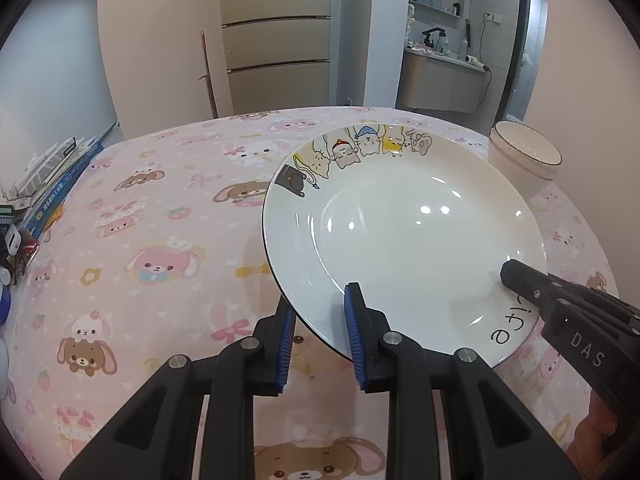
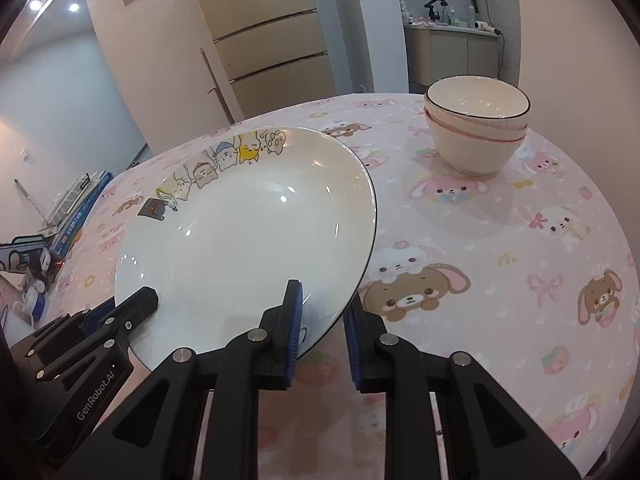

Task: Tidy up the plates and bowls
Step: 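Lower the cartoon-rim plate onto the plate stack with both grippers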

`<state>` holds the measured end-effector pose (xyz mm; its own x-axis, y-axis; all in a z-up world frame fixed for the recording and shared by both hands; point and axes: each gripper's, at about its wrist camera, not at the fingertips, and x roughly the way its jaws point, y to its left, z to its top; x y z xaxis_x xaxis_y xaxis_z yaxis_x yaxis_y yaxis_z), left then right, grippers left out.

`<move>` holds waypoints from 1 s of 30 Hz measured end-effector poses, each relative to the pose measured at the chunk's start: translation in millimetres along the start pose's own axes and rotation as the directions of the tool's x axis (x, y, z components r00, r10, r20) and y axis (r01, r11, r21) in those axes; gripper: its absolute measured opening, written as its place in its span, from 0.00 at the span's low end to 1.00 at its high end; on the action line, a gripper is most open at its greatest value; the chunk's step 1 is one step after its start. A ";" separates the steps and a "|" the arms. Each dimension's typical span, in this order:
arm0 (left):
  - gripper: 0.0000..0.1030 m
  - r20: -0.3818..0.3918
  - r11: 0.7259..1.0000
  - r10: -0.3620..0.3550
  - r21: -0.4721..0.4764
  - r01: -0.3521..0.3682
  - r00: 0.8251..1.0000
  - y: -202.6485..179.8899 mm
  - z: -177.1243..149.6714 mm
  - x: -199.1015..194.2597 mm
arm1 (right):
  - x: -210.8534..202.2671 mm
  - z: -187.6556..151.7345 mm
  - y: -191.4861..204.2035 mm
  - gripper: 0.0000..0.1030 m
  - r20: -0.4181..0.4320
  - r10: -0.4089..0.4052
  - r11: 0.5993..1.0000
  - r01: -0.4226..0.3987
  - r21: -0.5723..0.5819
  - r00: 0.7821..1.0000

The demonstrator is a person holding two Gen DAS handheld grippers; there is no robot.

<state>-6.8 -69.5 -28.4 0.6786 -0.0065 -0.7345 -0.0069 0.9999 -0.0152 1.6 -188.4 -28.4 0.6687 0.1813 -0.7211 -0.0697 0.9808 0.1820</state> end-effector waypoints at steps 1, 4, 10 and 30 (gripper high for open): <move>0.26 -0.001 1.000 0.005 0.001 -0.005 1.000 -0.9 0.7 1.1 | 0.8 0.4 -0.2 0.19 0.002 -0.003 1.000 0.003 0.006 1.000; 0.26 -0.011 1.000 0.011 -0.006 -0.011 1.000 -2.3 2.8 4.9 | 3.3 1.6 1.1 0.18 0.012 -0.017 1.000 0.017 0.010 1.000; 0.26 -0.014 0.999 0.040 0.002 -0.040 0.999 -2.9 6.7 8.5 | 8.2 3.5 4.4 0.19 0.002 -0.034 0.999 0.034 0.005 0.999; 0.27 -0.022 0.999 0.036 -0.030 -0.036 0.999 9.5 9.4 20.8 | 7.7 7.9 -2.7 0.17 -0.028 0.018 1.000 -0.018 -0.001 0.999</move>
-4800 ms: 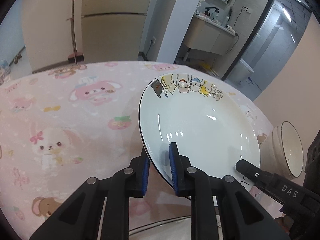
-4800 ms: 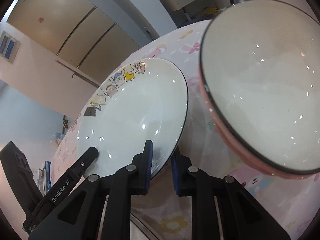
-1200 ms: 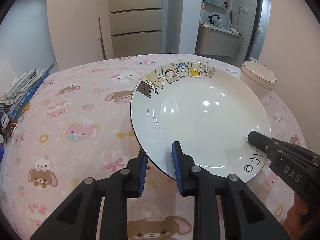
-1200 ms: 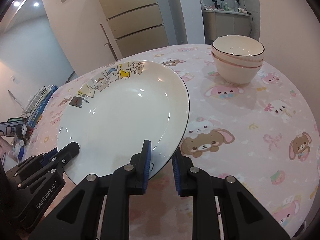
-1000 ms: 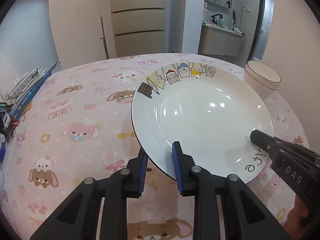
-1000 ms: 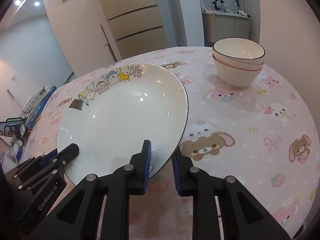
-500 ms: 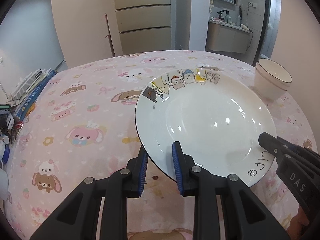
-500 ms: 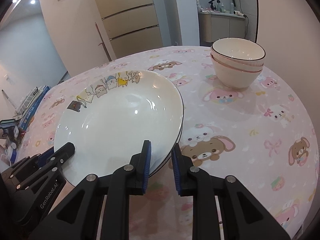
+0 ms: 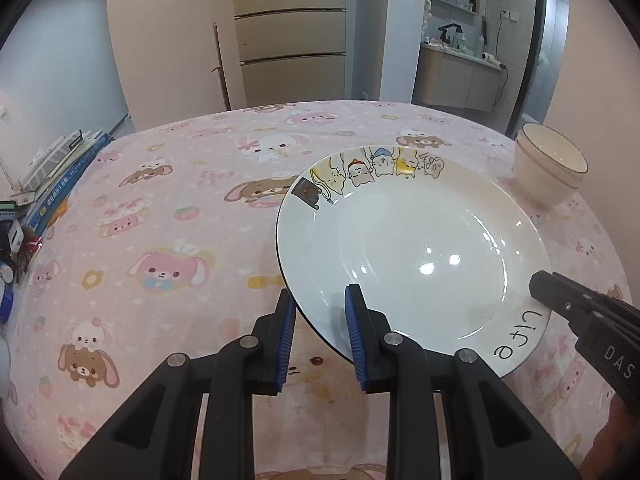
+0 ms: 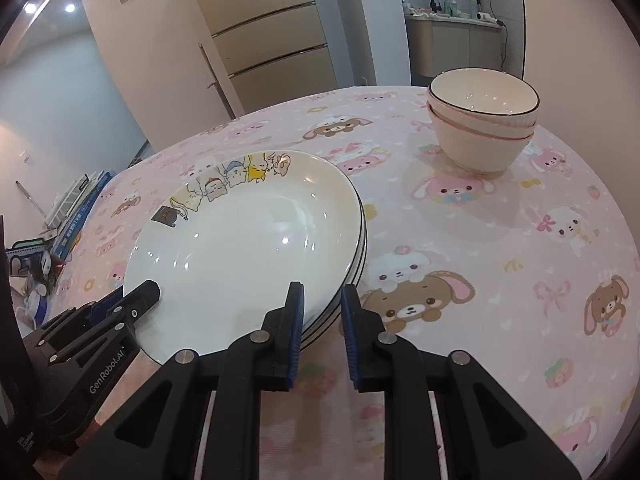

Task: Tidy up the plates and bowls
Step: 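Lower the cartoon-rim plate onto the plate stack with both grippers, then open both grippers and lift them away from the plate stack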

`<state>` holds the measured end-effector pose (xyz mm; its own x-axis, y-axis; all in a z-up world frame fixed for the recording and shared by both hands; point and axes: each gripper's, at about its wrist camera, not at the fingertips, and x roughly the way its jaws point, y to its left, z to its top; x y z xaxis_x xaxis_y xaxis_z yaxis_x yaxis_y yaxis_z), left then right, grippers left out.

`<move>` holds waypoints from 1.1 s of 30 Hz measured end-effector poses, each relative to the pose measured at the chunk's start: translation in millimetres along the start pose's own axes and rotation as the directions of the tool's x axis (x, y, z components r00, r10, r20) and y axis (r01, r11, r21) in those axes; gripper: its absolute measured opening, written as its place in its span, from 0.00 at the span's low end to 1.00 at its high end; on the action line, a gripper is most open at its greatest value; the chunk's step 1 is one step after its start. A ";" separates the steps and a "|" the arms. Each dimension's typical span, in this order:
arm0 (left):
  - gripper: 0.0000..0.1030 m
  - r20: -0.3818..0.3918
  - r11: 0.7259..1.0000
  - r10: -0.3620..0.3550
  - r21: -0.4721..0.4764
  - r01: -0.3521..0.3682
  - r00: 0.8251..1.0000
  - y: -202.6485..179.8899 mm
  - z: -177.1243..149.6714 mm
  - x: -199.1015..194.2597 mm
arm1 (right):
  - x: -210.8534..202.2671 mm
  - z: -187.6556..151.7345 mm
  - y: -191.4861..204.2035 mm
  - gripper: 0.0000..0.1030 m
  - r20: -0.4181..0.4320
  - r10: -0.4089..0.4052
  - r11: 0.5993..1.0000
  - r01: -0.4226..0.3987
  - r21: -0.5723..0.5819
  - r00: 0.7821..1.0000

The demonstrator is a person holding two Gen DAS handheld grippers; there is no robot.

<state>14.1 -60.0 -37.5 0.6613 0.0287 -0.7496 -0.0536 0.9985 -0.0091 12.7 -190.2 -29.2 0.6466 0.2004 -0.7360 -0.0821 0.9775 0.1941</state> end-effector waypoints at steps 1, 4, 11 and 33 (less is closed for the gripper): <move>0.27 0.004 1.000 -0.007 -0.004 0.007 1.000 1.4 -0.5 -0.6 | -0.5 -0.7 0.5 0.17 0.004 -0.003 1.000 0.003 -0.005 1.000; 0.27 0.010 0.999 -0.030 -0.017 0.031 0.999 5.7 -1.6 -1.7 | -4.0 -1.8 0.6 0.17 0.018 -0.001 1.000 0.001 -0.012 1.000; 0.27 0.114 0.999 0.035 0.031 -0.038 0.993 0.9 -5.9 -22.6 | -8.7 -0.6 -4.8 0.17 0.014 0.032 0.999 -0.031 -0.016 0.999; 0.40 0.428 0.998 0.027 0.042 -0.050 0.903 8.8 5.1 -106.2 | -76.9 19.5 -10.3 0.17 0.269 0.032 0.998 -0.014 -0.067 0.963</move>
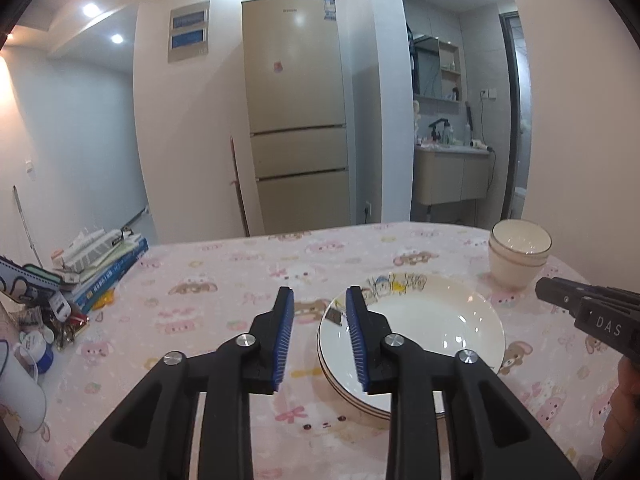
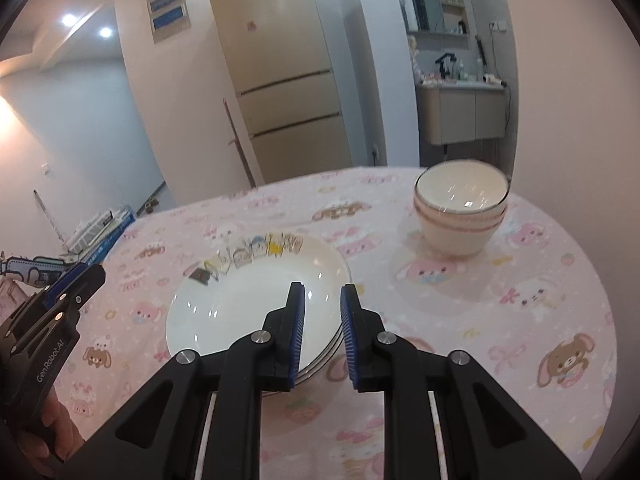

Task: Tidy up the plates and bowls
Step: 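Open both grippers and lift them away from the plate stack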

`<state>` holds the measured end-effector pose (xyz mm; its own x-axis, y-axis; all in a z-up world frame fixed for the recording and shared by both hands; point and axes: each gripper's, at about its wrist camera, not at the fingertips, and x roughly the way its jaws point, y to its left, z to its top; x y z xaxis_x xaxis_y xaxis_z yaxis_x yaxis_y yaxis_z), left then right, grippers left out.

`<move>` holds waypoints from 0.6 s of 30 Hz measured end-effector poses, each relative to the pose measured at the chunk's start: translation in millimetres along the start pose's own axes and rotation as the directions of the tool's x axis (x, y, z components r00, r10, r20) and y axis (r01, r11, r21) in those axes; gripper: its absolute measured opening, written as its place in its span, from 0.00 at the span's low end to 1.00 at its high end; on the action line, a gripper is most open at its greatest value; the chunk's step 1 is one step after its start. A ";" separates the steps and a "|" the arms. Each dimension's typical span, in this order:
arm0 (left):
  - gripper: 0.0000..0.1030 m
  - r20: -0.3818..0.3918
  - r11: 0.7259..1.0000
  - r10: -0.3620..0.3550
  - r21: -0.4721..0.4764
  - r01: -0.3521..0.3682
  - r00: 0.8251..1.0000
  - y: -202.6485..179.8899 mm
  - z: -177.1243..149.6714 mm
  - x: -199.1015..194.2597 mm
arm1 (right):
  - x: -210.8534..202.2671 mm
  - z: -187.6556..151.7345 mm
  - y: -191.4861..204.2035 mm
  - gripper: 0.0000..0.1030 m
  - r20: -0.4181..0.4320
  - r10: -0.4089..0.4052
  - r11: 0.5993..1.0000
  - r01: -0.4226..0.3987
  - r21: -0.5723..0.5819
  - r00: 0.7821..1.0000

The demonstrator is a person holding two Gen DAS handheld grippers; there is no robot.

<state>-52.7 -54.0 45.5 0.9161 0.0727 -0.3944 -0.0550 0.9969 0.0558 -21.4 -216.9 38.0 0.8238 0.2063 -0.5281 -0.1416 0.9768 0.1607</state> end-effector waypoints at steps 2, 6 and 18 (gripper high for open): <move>0.68 0.040 1.000 0.011 -0.015 -0.010 0.999 0.2 4.4 -6.8 | -8.4 5.9 -4.1 0.17 0.032 -0.007 1.000 0.008 -0.001 0.999; 0.83 0.154 1.000 0.027 -0.011 -0.025 0.988 -2.2 15.7 -21.5 | -23.0 22.0 -12.9 0.18 0.089 -0.023 1.000 0.025 -0.011 0.996; 1.00 0.267 0.995 -0.103 0.039 0.096 0.958 -28.5 61.9 -23.0 | -56.9 65.0 -52.1 0.80 0.258 -0.054 0.998 0.058 -0.006 0.965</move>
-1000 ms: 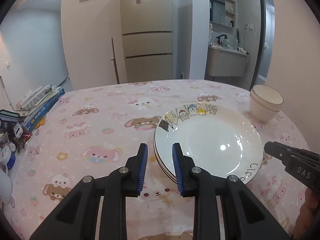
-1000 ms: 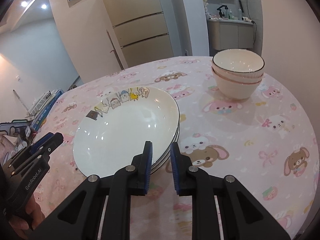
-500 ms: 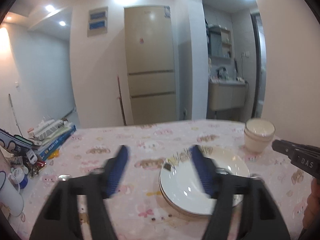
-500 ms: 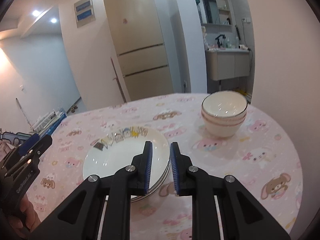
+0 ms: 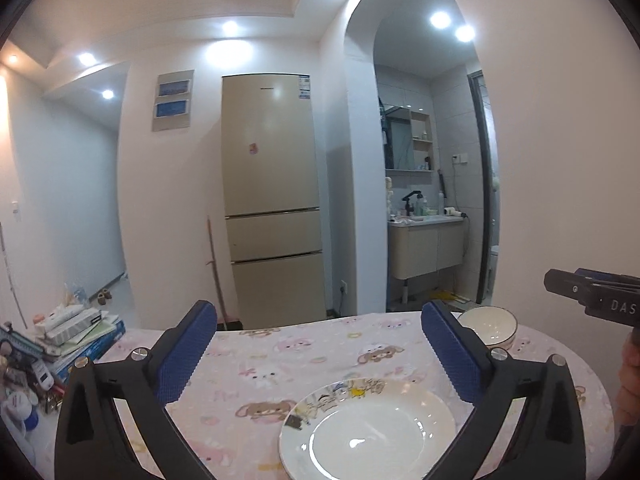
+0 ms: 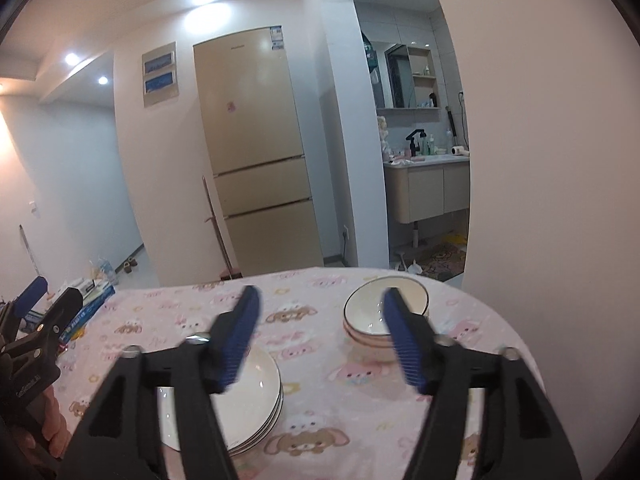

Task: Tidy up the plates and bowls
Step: 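Open both grippers and lift them away from the plate stack, then move both grippers to the pink-rimmed bowl stack and grip its rim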

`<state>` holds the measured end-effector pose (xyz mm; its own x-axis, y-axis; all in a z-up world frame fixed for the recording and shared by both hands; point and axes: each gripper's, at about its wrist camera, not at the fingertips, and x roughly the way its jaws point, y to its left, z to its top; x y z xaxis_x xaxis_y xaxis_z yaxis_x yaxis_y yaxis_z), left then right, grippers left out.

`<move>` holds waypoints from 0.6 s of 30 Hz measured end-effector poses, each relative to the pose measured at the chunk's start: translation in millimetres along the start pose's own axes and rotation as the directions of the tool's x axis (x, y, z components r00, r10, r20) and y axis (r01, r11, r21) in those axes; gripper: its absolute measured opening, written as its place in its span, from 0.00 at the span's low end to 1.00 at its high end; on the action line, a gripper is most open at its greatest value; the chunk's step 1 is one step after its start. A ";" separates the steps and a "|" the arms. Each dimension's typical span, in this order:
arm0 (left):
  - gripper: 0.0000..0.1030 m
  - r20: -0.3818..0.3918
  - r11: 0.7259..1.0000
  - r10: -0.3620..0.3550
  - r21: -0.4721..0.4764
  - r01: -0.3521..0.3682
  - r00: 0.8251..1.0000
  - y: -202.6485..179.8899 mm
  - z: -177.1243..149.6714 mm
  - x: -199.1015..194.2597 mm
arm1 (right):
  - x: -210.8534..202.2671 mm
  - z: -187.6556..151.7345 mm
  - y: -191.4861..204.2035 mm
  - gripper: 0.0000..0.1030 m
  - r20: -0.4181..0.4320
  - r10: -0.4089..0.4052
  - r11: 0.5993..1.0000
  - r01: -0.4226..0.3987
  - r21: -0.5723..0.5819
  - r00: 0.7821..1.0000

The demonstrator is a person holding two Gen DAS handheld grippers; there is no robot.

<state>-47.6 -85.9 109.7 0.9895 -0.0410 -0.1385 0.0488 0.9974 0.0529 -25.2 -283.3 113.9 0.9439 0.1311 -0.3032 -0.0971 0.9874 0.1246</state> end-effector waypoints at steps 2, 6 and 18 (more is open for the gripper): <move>1.00 -0.006 1.000 -0.029 -0.012 0.029 1.000 -4.3 5.8 6.3 | -0.6 4.6 -4.5 0.88 0.028 0.002 1.000 -0.001 -0.014 1.000; 1.00 -0.025 0.996 -0.074 -0.049 0.073 0.997 -15.2 20.8 27.4 | -0.5 13.6 -14.5 0.97 0.082 -0.030 0.999 0.033 -0.034 0.996; 1.00 -0.165 0.972 -0.230 -0.088 0.217 0.959 -63.5 39.5 123.6 | 49.8 31.9 -69.7 0.98 -0.027 -0.089 0.994 0.091 0.065 0.996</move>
<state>77.0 -156.6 128.3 0.9154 -0.2586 -0.3085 0.2505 0.9658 -0.0662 38.7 -348.4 120.3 0.9399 0.0446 -0.3385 0.0101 0.9874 0.1580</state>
